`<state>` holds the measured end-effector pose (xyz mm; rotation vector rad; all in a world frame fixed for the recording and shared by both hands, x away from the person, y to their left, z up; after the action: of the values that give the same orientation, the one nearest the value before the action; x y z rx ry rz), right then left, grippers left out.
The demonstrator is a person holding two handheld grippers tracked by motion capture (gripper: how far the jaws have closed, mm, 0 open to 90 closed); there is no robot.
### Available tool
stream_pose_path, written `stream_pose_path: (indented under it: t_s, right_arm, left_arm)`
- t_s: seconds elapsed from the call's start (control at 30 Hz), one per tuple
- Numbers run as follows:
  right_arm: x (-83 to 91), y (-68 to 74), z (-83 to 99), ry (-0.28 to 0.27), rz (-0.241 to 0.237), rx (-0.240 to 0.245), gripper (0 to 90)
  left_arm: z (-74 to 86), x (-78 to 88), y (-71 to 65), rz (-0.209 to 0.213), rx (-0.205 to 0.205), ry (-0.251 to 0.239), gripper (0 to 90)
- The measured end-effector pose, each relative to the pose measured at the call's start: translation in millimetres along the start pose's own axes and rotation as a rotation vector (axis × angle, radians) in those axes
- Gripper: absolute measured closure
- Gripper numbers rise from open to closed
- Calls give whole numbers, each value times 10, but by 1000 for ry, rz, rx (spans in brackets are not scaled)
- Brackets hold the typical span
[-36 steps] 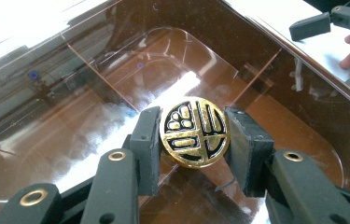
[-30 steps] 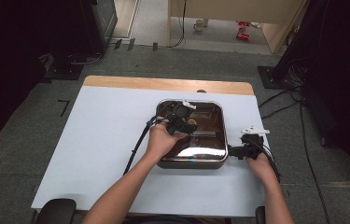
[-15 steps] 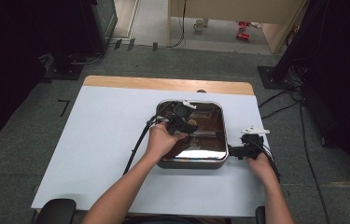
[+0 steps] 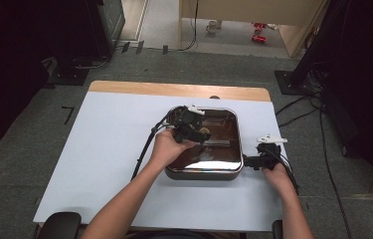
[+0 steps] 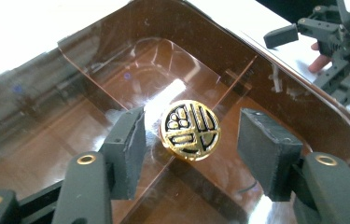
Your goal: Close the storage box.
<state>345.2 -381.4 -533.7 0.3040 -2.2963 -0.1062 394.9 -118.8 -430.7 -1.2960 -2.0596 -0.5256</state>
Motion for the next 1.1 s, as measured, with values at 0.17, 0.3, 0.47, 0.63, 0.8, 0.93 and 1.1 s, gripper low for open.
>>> stream_pose_path:
  t_s: [0.17,0.3,0.47,0.63,0.8,0.93,1.1]
  right_arm:
    - [-1,0,0,-1,0,0,0]
    - [-1,0,0,-1,0,0,0]
    - [0,0,0,-1,0,0,0]
    - [0,0,0,0,0,0,0]
    - [0,-2,0,-1,0,3,0]
    - [0,-1,0,-1,0,2,0]
    - [0,-1,0,0,0,1,0]
  left_arm:
    - [32,102,12,3,-30,-8,407]
    - [87,229,38,11,-28,-36,387]
    - [169,397,99,12,-1,-83,383]
    - [296,569,159,-18,5,-104,360]
    - [405,633,170,-26,-22,-81,317]
    - [539,692,190,-32,-33,-71,311]
    - [711,780,253,-37,-16,-73,288]
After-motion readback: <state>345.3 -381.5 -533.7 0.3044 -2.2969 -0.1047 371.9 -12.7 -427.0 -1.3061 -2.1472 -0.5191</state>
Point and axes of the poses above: each handheld gripper's, and its own axes: x roughly backward along the jaws, z roughly out of its underside, y roughly to its left, the point moved 4 cm from there along -x, roughly forward along the jaws, and after that the axes turned 12 degrees about -x, right-handed, at the moved point
